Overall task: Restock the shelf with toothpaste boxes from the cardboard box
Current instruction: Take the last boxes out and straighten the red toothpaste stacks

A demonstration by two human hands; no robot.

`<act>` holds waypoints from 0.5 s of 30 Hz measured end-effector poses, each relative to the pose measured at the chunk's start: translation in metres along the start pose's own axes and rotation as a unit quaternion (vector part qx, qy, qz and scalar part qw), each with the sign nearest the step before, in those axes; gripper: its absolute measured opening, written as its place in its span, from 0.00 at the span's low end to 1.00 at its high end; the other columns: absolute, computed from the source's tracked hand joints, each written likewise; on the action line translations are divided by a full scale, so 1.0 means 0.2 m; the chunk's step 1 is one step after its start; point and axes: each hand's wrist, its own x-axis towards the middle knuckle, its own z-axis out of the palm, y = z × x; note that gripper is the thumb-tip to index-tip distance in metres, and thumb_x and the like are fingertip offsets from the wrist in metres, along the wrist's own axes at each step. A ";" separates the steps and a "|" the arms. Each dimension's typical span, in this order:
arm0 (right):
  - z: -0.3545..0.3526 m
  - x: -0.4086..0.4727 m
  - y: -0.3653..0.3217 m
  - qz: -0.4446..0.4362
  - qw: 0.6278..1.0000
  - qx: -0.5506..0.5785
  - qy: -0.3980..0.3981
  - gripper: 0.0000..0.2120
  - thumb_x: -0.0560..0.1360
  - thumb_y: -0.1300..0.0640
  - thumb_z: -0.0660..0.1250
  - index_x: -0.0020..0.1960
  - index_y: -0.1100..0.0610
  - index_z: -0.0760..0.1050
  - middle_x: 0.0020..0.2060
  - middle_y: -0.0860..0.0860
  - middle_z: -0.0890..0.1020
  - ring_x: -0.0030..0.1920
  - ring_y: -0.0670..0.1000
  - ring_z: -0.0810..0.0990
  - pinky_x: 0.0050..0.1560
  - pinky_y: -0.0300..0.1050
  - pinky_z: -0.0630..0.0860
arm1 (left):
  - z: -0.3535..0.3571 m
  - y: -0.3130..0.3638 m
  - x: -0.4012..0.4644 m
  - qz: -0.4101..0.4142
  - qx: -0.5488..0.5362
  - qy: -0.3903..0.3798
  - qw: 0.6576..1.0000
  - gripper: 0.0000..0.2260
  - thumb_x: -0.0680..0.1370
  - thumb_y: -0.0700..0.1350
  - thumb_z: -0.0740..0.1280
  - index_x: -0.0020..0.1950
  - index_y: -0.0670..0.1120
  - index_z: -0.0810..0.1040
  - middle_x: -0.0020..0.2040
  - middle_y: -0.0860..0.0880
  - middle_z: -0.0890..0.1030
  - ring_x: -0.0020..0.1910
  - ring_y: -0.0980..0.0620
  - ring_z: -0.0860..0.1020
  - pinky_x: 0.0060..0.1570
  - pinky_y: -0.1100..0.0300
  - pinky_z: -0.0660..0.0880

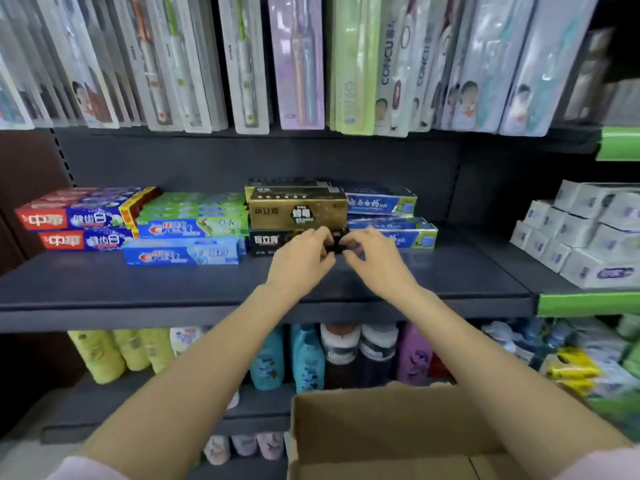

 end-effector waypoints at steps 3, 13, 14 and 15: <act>-0.10 -0.19 0.06 0.018 0.996 0.024 -0.089 0.10 0.77 0.58 0.63 0.56 0.56 0.79 0.51 0.55 0.82 0.51 0.53 0.79 0.53 0.49 0.75 | 0.04 0.12 -0.15 -0.046 -0.062 -0.075 0.994 0.07 0.76 0.48 0.67 0.52 0.48 0.77 0.44 0.51 0.82 0.46 0.49 0.80 0.45 0.53 0.77; 0.10 -0.94 0.65 0.086 0.884 0.000 -0.459 0.11 0.76 0.60 0.66 0.57 0.63 0.78 0.45 0.52 0.79 0.40 0.47 0.77 0.31 0.31 0.67 | 0.72 0.42 -0.79 -0.182 -0.153 -0.429 0.871 0.03 0.77 0.43 0.65 0.47 0.46 0.79 0.44 0.45 0.81 0.38 0.46 0.81 0.37 0.56 0.77; 0.16 -1.01 0.72 0.110 0.865 -0.003 -0.490 0.12 0.76 0.61 0.66 0.58 0.63 0.76 0.45 0.53 0.78 0.36 0.47 0.76 0.29 0.31 0.68 | 0.79 0.42 -0.84 -0.192 -0.149 -0.478 0.844 0.03 0.77 0.44 0.65 0.45 0.46 0.78 0.45 0.46 0.81 0.41 0.46 0.80 0.39 0.55 0.77; 0.22 -1.07 0.78 0.133 0.844 -0.014 -0.520 0.14 0.76 0.61 0.65 0.60 0.62 0.75 0.46 0.53 0.79 0.34 0.47 0.76 0.28 0.30 0.70 | 0.86 0.43 -0.89 -0.198 -0.139 -0.515 0.822 0.04 0.78 0.45 0.65 0.44 0.48 0.78 0.45 0.47 0.80 0.42 0.48 0.79 0.41 0.56 0.75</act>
